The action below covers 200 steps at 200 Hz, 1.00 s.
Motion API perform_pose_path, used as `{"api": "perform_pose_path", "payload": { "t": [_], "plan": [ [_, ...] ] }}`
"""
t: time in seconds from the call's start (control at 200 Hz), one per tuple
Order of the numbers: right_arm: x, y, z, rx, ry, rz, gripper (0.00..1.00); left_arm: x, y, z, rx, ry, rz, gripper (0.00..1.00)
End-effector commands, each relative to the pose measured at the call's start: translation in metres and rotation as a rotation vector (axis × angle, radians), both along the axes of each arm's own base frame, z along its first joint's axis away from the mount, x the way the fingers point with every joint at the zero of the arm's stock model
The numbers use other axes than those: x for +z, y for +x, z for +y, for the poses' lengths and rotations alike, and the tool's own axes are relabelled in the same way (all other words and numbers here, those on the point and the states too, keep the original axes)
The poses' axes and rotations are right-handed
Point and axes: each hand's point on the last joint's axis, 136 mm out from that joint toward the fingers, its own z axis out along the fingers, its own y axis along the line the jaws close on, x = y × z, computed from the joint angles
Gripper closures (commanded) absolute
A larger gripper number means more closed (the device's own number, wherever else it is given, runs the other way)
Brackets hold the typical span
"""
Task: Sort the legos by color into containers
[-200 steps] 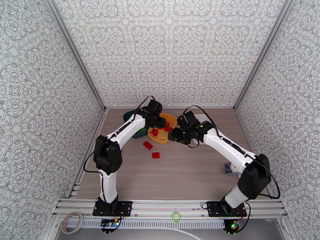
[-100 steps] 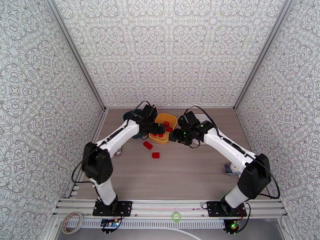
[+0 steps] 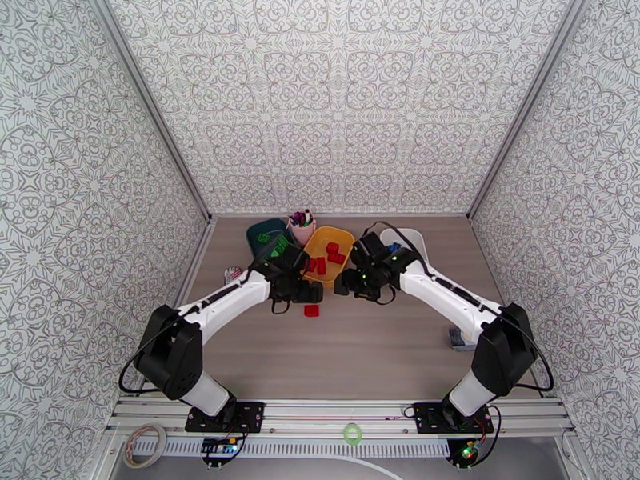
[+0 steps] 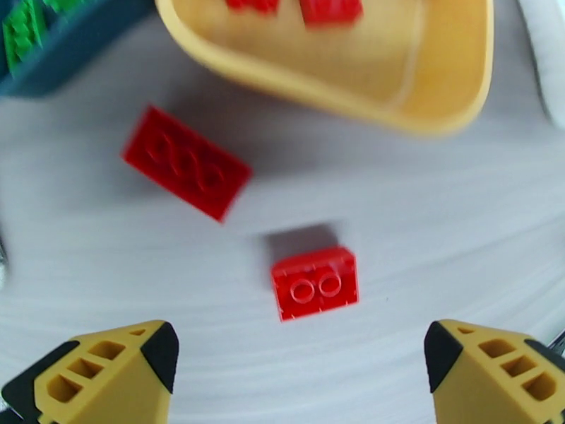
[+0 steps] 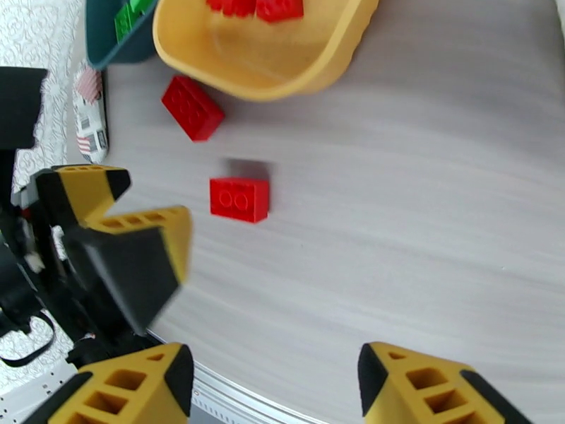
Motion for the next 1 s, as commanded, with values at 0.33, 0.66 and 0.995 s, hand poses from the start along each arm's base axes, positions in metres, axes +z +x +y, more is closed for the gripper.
{"api": "perform_pose_path", "payload": {
  "t": [0.33, 0.66, 0.995],
  "plan": [
    [-0.024, -0.017, -0.016, -0.02, -0.064, 0.04, 0.33, -0.062, -0.008, -0.015, 0.013, 0.087, 0.112, 0.08],
    [-0.025, -0.023, -0.02, -0.023, -0.065, 0.043, 0.34, -0.075, -0.002, -0.014, 0.008, 0.146, 0.13, 0.22],
    [-0.022, -0.024, -0.021, -0.017, -0.064, 0.035, 0.35, -0.067, 0.005, -0.02, -0.006, 0.155, 0.116, 0.47]
  ]
}}
